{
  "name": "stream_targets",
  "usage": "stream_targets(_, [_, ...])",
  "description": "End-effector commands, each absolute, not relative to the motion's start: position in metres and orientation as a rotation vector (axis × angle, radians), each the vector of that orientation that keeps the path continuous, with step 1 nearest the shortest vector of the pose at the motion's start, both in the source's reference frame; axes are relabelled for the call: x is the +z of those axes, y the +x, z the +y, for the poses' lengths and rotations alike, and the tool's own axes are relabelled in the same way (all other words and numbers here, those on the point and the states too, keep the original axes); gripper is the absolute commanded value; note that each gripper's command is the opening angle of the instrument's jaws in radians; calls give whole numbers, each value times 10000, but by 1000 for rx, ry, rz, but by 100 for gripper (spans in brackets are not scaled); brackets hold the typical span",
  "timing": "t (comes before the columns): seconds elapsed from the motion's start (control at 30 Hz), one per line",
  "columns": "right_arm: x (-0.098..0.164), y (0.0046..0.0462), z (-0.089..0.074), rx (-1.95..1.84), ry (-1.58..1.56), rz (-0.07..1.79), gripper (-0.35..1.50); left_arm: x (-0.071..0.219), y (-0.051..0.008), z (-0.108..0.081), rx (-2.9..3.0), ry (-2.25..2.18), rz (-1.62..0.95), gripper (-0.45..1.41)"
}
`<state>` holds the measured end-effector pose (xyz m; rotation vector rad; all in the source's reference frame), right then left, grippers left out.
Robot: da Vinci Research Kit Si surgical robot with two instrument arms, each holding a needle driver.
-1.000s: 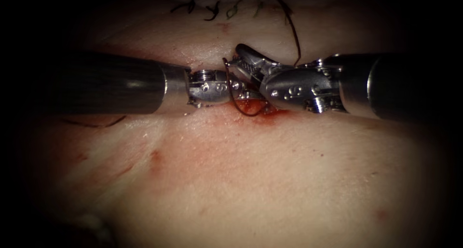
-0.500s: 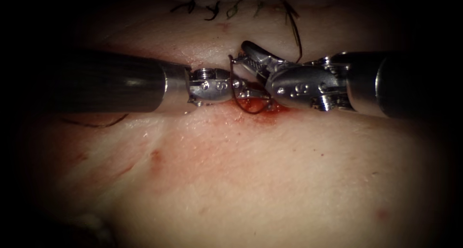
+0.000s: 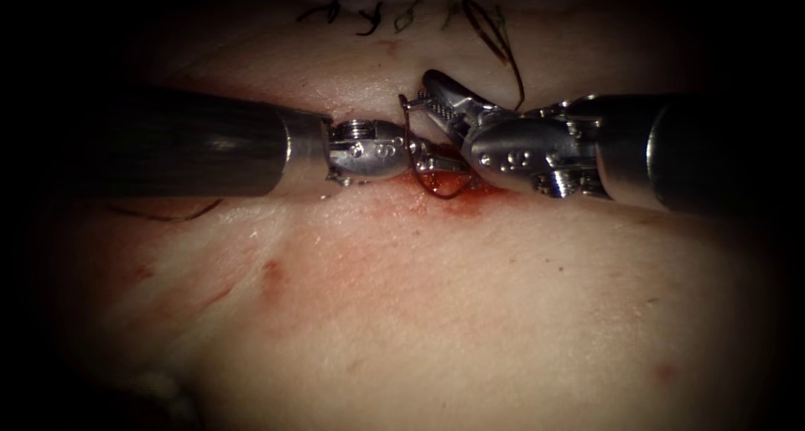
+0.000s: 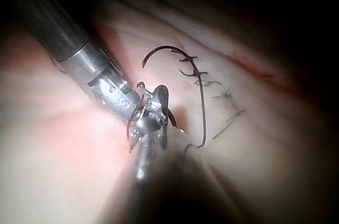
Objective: Wound Closure
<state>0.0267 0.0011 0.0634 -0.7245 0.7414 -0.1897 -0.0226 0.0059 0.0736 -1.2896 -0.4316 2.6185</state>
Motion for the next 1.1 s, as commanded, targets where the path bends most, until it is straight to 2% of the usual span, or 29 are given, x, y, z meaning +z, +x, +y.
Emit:
stream_targets(0.03, [642,273,5,-196,-727,738,-35,742,-231,56,2618,-1290,-434,-18])
stream_targets(0.37, [651,278,-11,-236,-739,708,-35,742,-231,56,2618,-1291,-435,-18])
stream_targets(0.67, [645,279,-12,-147,-663,780,-35,741,-231,56,2617,-1290,-435,-20])
stream_targets(1.1, [648,243,26,140,-541,914,-35,738,-229,50,2620,-1292,-435,-20])
